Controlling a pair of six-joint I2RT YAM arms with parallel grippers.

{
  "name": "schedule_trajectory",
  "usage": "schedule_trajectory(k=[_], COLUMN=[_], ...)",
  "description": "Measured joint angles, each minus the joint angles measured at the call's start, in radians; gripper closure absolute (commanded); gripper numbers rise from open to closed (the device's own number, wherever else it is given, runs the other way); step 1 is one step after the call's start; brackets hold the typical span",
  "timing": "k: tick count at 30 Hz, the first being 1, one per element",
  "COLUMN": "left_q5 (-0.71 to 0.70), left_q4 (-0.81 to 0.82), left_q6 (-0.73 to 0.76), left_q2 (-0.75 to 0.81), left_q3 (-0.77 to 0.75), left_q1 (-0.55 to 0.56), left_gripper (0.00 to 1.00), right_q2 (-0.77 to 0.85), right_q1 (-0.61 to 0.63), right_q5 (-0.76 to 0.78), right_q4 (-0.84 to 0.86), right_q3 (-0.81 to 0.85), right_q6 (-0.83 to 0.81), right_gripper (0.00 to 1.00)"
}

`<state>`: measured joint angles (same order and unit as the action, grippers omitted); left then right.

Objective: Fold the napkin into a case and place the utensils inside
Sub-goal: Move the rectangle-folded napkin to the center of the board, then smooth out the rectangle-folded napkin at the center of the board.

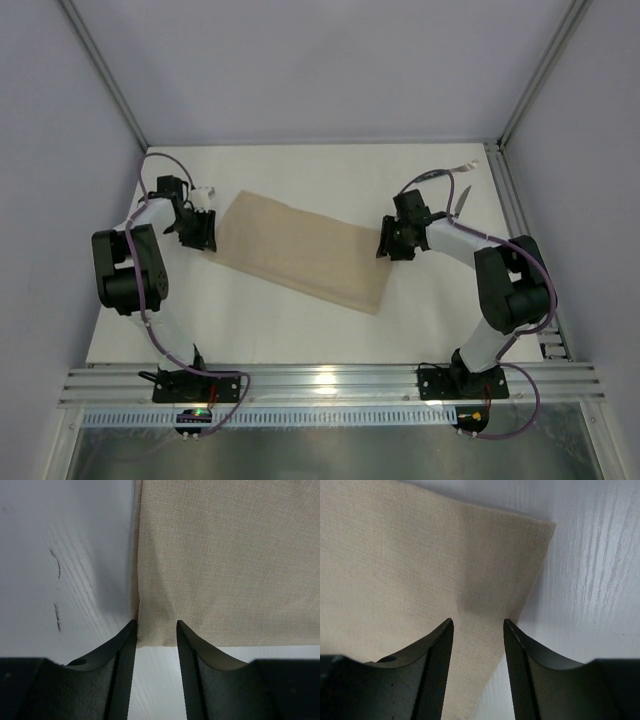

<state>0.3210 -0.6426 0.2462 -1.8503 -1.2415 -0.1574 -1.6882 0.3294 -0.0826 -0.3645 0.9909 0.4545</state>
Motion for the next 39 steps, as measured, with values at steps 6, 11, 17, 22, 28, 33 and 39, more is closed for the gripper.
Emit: schedule_trajectory(k=[6,11,17,22,28,33,39], left_q5=[-0.006,0.006,0.031,0.039,0.025,-0.010,-0.037], left_q4=[0.002,0.004,-0.019,-0.095,-0.170,-0.190,-0.174], left_q6=[0.007,0.036,0.088,0.133,0.178,0.175,0.173], left_q2=[-0.005,0.001,0.087,0.168,0.275,0.405,0.446], left_q3=[0.038,0.055,0.166,0.249,0.285,0.288,0.290], left_q1=[0.000,-0.001,-0.002,0.003,0.010,0.021,0.193], left_gripper=[0.85,1.00,1.00,0.94,0.65,0.73,0.78], right_q2=[-0.007,-0.031,-0.075,-0.088,-0.055,0.003,-0.026], right_q1=[-0.035,-0.065,-0.076,-0.095,-0.055,0.193,0.418], right_q5=[-0.013,-0.031,-0.021,0.018,0.055,0.020,-0.166], right_q4=[0.012,0.036,0.022,-0.026,-0.050,-0.047,0.055], right_q3=[-0.022,-0.011,0.051,0.133,0.178,0.166,0.155], right_q6=[-0.006,-0.011,-0.045,-0.080,-0.105,-0.107,-0.042], right_gripper=[0.61,0.74,0.70,0.61,0.63,0.85,0.96])
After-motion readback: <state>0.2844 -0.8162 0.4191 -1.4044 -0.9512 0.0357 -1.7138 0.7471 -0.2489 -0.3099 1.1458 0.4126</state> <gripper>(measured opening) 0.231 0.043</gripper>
